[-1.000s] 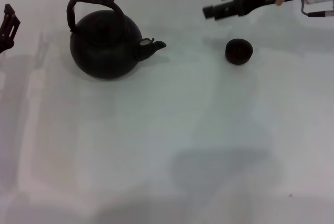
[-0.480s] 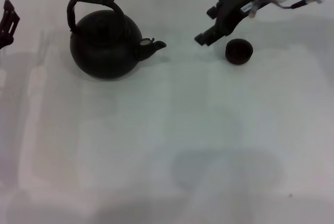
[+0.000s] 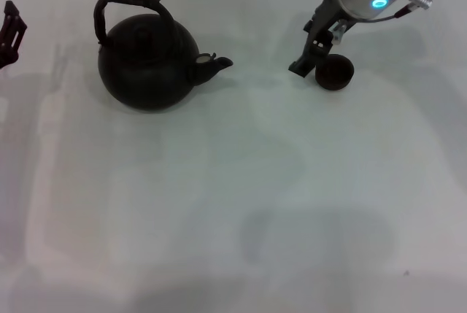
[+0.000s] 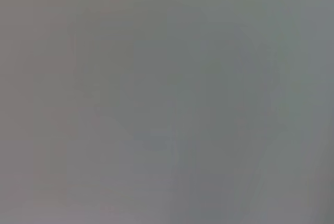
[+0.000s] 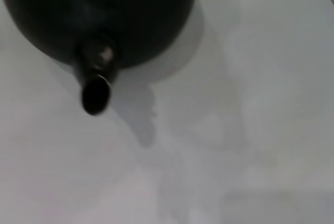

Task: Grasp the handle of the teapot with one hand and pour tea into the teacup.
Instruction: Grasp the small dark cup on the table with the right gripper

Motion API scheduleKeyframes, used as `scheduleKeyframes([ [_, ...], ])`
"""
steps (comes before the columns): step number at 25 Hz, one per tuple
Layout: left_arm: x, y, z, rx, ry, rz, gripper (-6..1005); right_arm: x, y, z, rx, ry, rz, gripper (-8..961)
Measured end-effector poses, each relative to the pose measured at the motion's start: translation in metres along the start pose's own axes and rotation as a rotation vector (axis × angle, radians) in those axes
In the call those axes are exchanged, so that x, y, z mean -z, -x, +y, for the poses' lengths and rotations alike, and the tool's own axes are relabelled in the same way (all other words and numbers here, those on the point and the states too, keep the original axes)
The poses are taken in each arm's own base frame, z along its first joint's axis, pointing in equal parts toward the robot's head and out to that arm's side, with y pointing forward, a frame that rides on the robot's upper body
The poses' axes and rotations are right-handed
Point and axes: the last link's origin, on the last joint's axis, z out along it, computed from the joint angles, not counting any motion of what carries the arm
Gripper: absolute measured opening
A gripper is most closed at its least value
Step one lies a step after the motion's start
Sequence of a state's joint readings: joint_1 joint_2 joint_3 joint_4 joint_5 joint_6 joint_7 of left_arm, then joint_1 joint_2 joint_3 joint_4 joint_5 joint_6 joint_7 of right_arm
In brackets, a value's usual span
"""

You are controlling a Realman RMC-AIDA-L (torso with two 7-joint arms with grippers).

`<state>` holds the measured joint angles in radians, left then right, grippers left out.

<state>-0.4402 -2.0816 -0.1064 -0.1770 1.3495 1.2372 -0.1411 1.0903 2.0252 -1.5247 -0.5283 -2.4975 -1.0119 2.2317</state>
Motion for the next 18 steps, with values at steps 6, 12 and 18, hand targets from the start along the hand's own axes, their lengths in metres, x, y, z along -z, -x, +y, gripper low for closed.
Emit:
scheduleKeyframes([
  [6,-0.001,0.001,0.001,-0.002,0.003,-0.005,847,-0.009,-0.008,0.000,-0.033,-0.005,0.026,821],
  [12,-0.001,0.000,0.001,-0.004,0.006,-0.005,846,-0.012,-0.017,0.001,-0.064,0.000,0.035,819],
  [18,-0.001,0.001,0.001,-0.003,0.008,-0.007,847,-0.016,-0.032,0.000,-0.110,0.004,0.057,818],
])
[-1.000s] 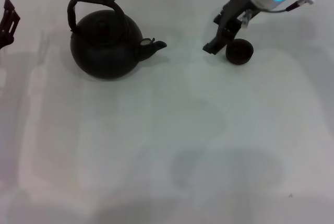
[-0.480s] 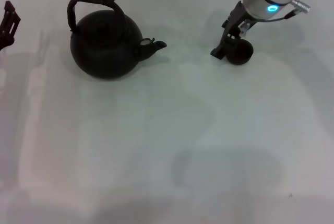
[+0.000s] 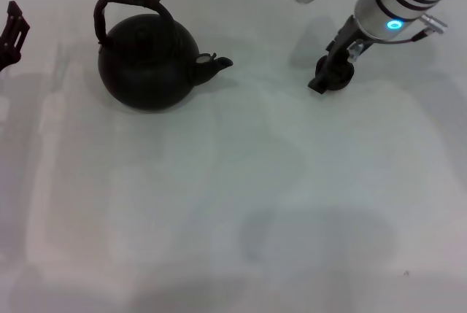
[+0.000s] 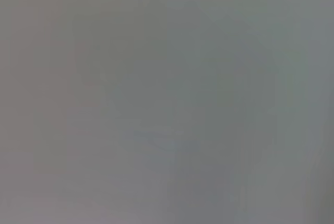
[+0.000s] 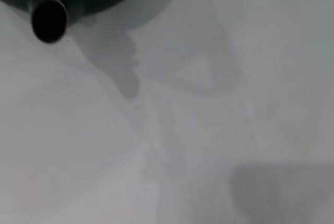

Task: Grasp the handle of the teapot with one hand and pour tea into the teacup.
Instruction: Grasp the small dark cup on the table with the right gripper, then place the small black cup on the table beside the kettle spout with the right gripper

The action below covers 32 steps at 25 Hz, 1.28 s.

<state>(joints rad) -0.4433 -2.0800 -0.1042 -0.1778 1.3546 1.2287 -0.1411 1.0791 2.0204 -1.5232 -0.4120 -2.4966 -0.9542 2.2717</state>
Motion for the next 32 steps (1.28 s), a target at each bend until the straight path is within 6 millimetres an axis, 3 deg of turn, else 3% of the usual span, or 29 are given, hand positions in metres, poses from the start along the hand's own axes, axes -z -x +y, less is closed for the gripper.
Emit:
scheduleKeyframes([
  [14,0.000,0.000,0.002,0.006,0.002,0.003,846,-0.001,-0.011,-0.002,-0.013,0.001,0.029,794],
  [20,-0.001,-0.001,0.002,0.004,0.005,0.009,846,0.012,0.001,0.001,0.035,0.027,0.026,733],
  [24,-0.003,-0.003,0.003,0.002,0.008,0.013,846,0.020,0.011,0.014,0.091,0.065,0.012,733],
  [32,-0.006,-0.005,0.004,-0.001,0.014,0.020,847,0.016,0.029,0.055,0.233,0.143,0.000,734],
])
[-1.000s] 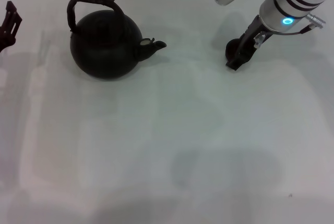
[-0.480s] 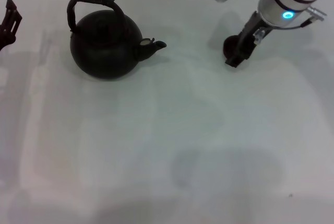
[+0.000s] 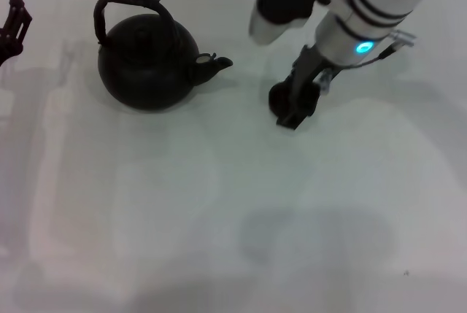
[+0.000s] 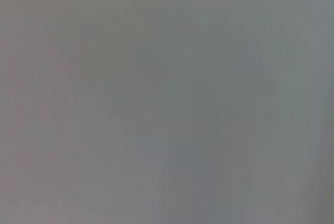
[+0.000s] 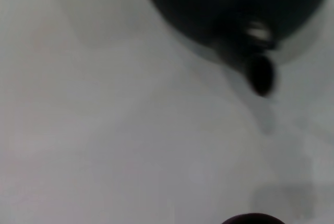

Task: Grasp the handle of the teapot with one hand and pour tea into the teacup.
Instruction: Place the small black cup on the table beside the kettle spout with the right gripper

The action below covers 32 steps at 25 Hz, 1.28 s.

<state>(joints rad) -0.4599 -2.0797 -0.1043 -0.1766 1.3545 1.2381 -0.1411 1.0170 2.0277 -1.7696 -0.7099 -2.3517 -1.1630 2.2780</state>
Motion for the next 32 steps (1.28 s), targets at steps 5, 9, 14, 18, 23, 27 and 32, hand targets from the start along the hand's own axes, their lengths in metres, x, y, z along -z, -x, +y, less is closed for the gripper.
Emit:
scheduleKeyframes([
  [5,-0.001,-0.001,0.000,-0.002,0.001,0.002,847,-0.006,0.012,0.019,0.085,0.031,0.004,734],
  [9,-0.001,-0.001,0.000,-0.003,0.001,0.000,847,-0.007,0.016,0.022,0.112,0.027,0.000,734],
  [14,-0.001,0.000,-0.001,-0.005,0.000,-0.003,847,-0.012,0.016,0.026,0.147,0.012,0.014,734],
  [18,-0.001,0.000,-0.002,-0.007,-0.003,-0.004,846,-0.015,0.016,0.029,0.153,0.019,0.007,733],
  [23,-0.001,0.000,-0.004,-0.014,-0.006,-0.004,846,-0.016,0.017,0.032,0.160,0.025,0.007,733],
  [27,-0.001,0.000,-0.004,-0.015,-0.006,-0.004,846,-0.016,0.018,0.034,0.161,0.029,-0.002,734],
  [32,0.001,0.001,-0.005,-0.016,-0.009,-0.007,846,-0.017,0.017,0.034,0.164,0.029,0.000,733],
])
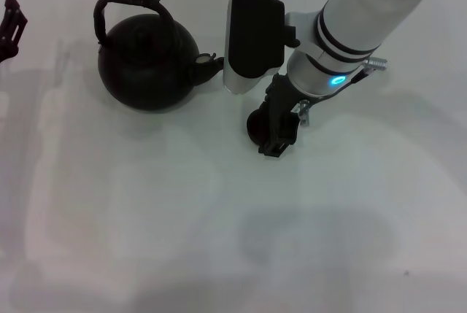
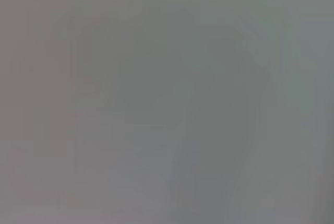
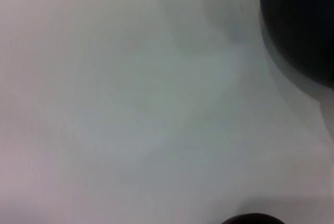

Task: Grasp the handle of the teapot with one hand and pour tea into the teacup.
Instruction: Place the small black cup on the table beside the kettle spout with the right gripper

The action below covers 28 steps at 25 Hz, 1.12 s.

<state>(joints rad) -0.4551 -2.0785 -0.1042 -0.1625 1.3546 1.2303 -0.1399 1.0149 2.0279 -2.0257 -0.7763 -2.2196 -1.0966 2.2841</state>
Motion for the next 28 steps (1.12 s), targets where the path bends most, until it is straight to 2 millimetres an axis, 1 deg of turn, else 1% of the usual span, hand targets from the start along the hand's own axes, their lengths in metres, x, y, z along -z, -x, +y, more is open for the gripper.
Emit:
scheduleKeyframes([
  [13,0.0010,0.0002,-0.0006,0.001,-0.002,0.001,847,-0.0008,0.0027,0.0040,0.002,0.015,-0.011,734],
  [24,0.0009,-0.0005,-0.0005,0.001,-0.001,0.006,847,-0.0022,0.0029,0.0056,0.010,0.013,-0.016,838],
  [28,0.0009,-0.0006,-0.0004,0.001,-0.001,0.006,847,-0.0012,0.0047,0.0065,0.014,0.013,-0.030,840],
])
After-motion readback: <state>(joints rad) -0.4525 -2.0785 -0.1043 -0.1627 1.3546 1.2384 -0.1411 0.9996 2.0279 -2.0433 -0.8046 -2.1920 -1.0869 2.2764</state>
